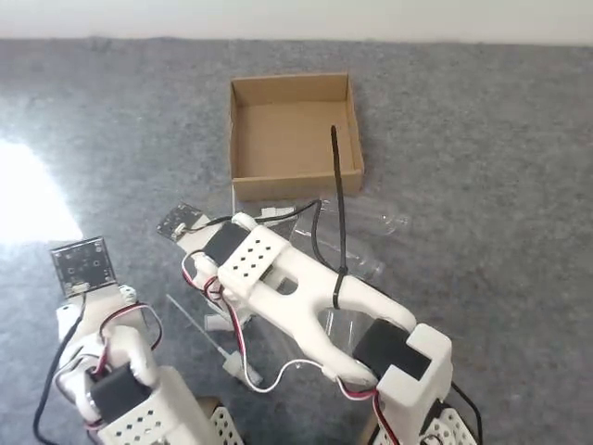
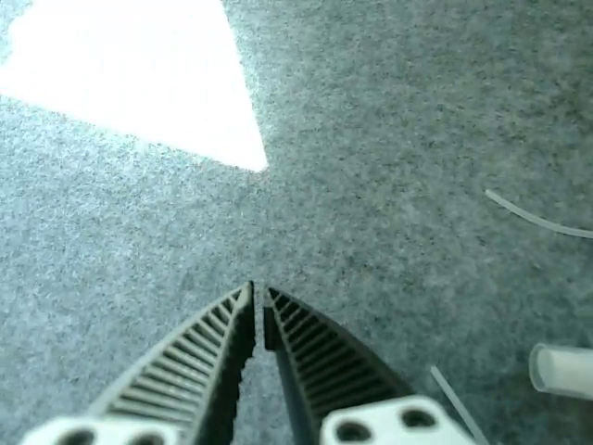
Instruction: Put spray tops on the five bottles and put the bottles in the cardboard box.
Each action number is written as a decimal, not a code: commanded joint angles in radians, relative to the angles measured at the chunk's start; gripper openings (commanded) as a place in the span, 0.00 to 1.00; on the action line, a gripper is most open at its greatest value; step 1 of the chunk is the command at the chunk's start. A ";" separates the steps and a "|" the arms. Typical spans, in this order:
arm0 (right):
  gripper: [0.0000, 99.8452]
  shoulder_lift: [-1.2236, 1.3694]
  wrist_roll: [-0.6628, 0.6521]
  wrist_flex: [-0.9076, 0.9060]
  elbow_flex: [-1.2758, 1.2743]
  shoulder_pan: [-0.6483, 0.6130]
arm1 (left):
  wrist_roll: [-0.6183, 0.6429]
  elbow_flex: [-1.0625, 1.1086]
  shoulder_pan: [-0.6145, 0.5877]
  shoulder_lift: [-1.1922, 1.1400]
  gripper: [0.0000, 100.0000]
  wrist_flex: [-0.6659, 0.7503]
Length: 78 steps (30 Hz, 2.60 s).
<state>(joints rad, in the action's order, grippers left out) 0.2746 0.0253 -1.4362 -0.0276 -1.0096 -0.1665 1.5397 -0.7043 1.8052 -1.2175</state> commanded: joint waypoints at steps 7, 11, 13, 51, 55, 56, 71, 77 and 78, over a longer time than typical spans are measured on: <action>0.23 -0.008 0.017 -0.058 0.051 -0.021 | -0.011 -0.012 -0.002 0.015 0.02 0.026; 0.22 -0.008 0.017 -0.101 0.051 -0.019 | -0.011 -0.010 -0.002 0.015 0.02 0.026; 0.22 -0.005 0.017 -0.113 0.049 -0.018 | -0.011 -0.010 -0.002 0.015 0.02 0.026; 0.10 -0.191 -0.069 -0.323 0.077 -0.016 | -0.012 0.021 -0.002 0.015 0.02 0.068; 0.10 -0.328 -0.071 -0.328 0.037 -0.016 | -0.012 0.021 -0.002 0.015 0.02 0.068; 0.10 -0.366 -0.072 -0.326 0.021 -0.016 | -0.012 0.021 -0.002 0.015 0.02 0.068; 0.10 -0.960 -0.183 -0.162 -0.276 -0.015 | -0.012 0.021 -0.002 0.015 0.02 0.068; 0.10 -1.133 -0.233 -0.002 -0.465 -0.015 | -0.012 0.021 -0.002 0.015 0.02 0.068; 0.10 -1.161 -0.233 0.030 -0.499 -0.015 | -0.012 0.021 -0.002 0.015 0.02 0.068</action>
<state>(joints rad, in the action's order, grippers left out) -0.7595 -0.1772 -1.5175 -0.4496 -1.0173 -0.1726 1.5689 -0.7043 1.8052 -1.1745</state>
